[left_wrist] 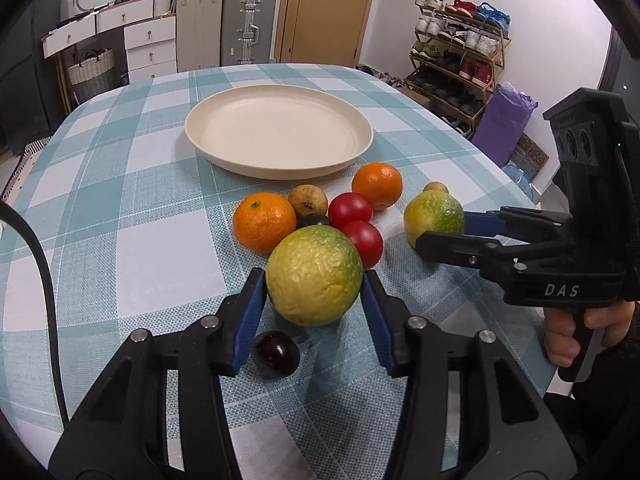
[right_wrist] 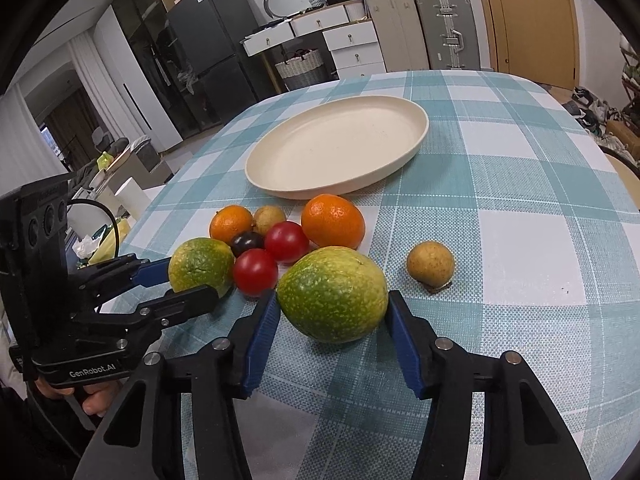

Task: Organize fruits
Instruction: 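Carry both citrus fruits onto the cream plate and open both grippers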

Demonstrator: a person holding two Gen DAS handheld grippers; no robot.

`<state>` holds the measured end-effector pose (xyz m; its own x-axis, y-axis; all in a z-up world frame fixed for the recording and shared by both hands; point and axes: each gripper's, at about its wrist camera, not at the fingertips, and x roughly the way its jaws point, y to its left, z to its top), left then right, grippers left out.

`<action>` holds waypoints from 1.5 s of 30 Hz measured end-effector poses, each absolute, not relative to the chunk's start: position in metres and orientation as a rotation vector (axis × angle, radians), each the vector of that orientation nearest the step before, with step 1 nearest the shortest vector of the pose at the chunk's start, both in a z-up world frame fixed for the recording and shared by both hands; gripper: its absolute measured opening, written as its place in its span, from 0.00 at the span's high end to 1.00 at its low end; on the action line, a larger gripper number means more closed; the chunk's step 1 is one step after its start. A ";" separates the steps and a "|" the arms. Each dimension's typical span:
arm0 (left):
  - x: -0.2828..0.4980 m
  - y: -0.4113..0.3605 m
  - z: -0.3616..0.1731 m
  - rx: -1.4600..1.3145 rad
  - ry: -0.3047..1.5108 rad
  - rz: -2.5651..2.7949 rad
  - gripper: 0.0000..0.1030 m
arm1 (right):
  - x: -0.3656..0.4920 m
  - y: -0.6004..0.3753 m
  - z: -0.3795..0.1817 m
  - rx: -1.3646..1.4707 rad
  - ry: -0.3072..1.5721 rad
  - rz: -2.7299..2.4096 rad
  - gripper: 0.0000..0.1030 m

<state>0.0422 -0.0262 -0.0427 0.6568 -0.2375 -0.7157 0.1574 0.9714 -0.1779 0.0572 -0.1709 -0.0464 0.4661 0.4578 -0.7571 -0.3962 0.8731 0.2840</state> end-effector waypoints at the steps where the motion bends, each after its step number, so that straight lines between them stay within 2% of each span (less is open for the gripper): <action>1: 0.041 -0.026 -0.041 -0.104 0.815 -0.226 0.56 | 0.057 -0.171 -0.047 0.070 0.949 0.527 0.46; 22: 0.030 -0.018 0.000 -0.096 0.616 -0.167 0.56 | 0.050 -0.173 -0.014 0.096 0.790 0.543 0.47; 45: 0.100 -0.011 0.007 -0.090 0.582 -0.117 0.56 | 0.105 -0.163 0.000 0.131 0.779 0.502 0.47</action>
<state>0.1000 -0.0107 0.0073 0.8288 -0.1357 -0.5428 0.0846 0.9894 -0.1182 0.1050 -0.1634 -0.0004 0.6008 0.4792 -0.6398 -0.3841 0.8750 0.2947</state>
